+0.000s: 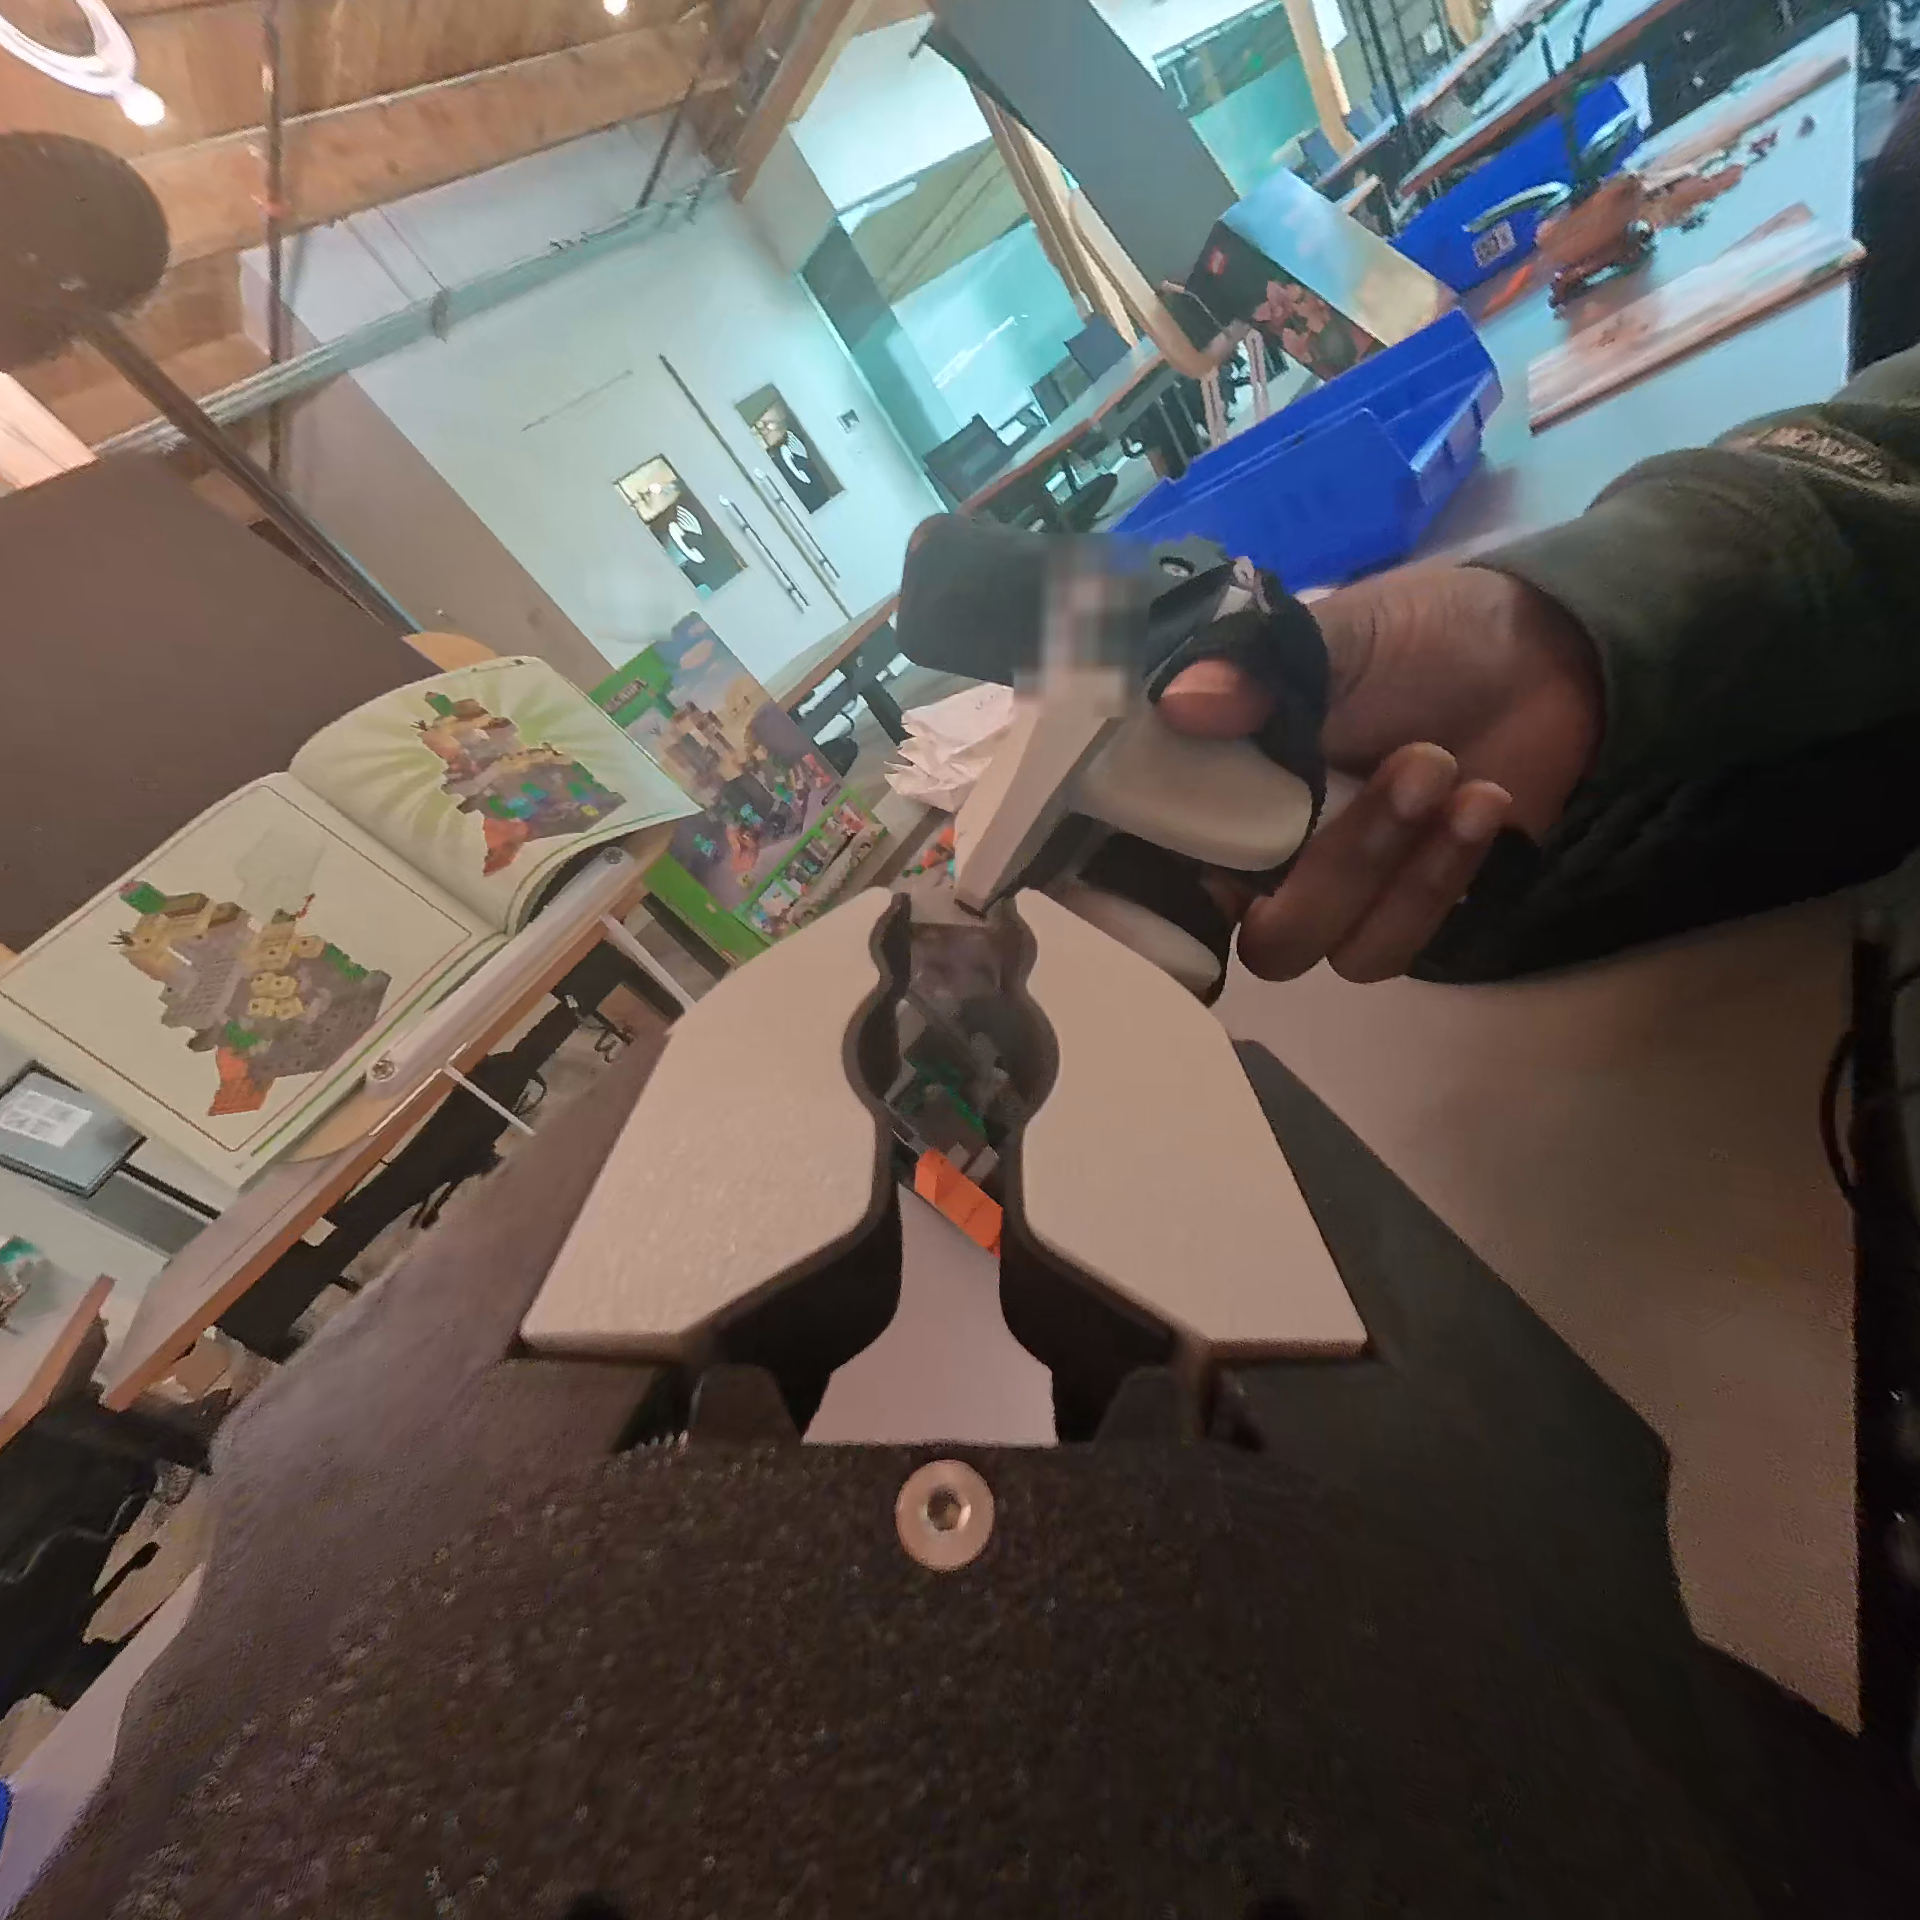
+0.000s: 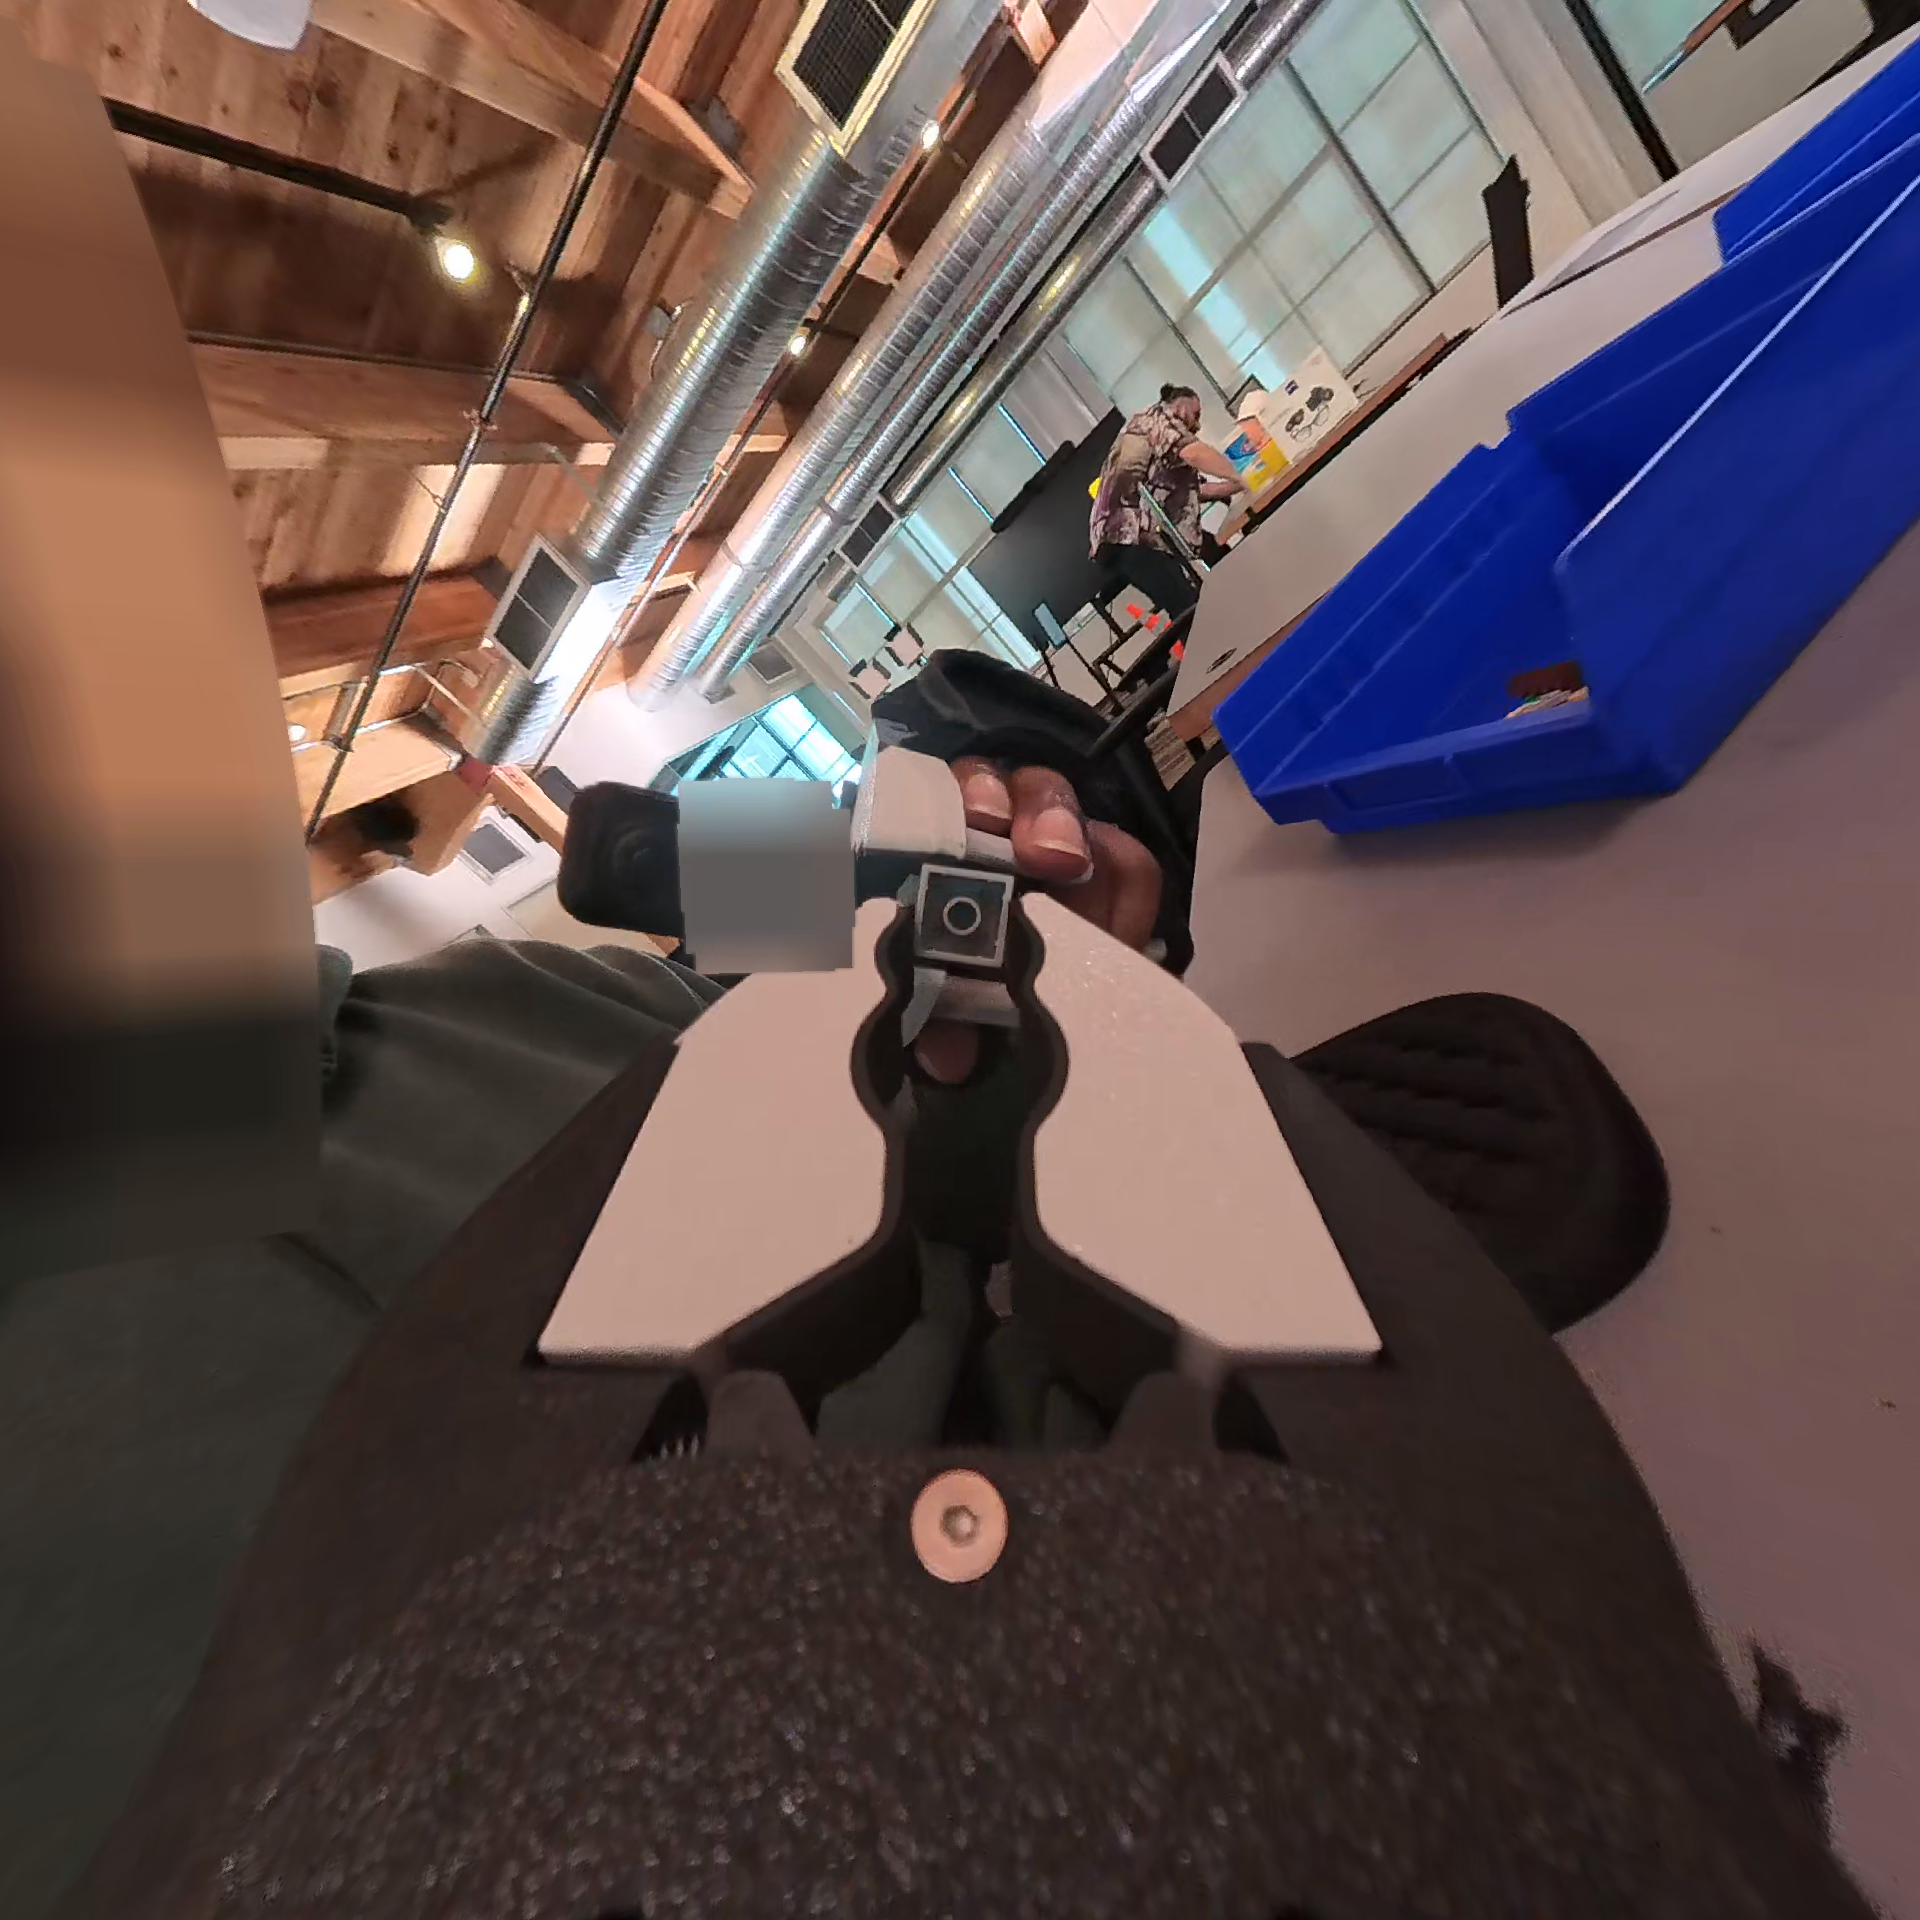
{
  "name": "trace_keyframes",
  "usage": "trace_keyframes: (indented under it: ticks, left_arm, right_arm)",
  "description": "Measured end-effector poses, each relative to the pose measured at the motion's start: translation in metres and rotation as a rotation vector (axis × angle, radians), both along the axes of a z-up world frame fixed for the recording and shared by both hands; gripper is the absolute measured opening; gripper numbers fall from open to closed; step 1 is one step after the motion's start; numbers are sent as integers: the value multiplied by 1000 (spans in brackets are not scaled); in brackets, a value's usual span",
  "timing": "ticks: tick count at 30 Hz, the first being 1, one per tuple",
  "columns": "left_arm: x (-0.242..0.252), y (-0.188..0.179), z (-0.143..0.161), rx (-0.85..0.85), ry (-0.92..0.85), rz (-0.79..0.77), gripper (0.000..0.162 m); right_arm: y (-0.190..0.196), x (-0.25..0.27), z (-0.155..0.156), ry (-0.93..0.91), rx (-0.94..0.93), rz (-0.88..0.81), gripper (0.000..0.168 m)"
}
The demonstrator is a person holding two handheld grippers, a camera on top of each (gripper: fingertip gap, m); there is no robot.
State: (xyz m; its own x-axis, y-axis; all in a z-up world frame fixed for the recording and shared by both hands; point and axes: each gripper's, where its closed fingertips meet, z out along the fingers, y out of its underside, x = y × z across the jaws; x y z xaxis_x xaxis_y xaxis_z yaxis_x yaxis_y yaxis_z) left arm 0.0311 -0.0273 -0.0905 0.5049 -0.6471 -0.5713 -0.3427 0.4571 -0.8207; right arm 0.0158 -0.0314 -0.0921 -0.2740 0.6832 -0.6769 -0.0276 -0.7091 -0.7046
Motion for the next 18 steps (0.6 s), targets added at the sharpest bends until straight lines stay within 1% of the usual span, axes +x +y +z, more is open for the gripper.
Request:
trace_keyframes:
  ticks: [3, 4, 6, 10, 12, 15, 18]
  left_arm:
    - [-8, 4, -1, -5, 27, 23, 16]
    - [-17, 8, 1, -1, 37, 53, 16]
    - [-48, 23, 6, -4, 59, 169, 16]
    - [-137, 60, 6, -95, 116, 462, 16]
    - [-182, 77, -5, -192, 152, 605, 16]
    - [-234, 94, -30, -371, 196, 757, 17]
    - [-267, 103, -59, -549, 235, 859, 16]
  right_arm:
    - [3, 6, -3, -24, 18, -12, 18]
    - [7, 11, -3, -30, 23, -21, 23]
    - [17, 26, -9, -92, 71, -70, 30]
    - [53, 78, -37, -354, 280, -303, 31]
    - [71, 111, -54, -520, 365, -411, 31]
    - [92, 164, -77, -760, 456, -537, 29]
    - [96, 201, -98, -914, 466, -551, 28]
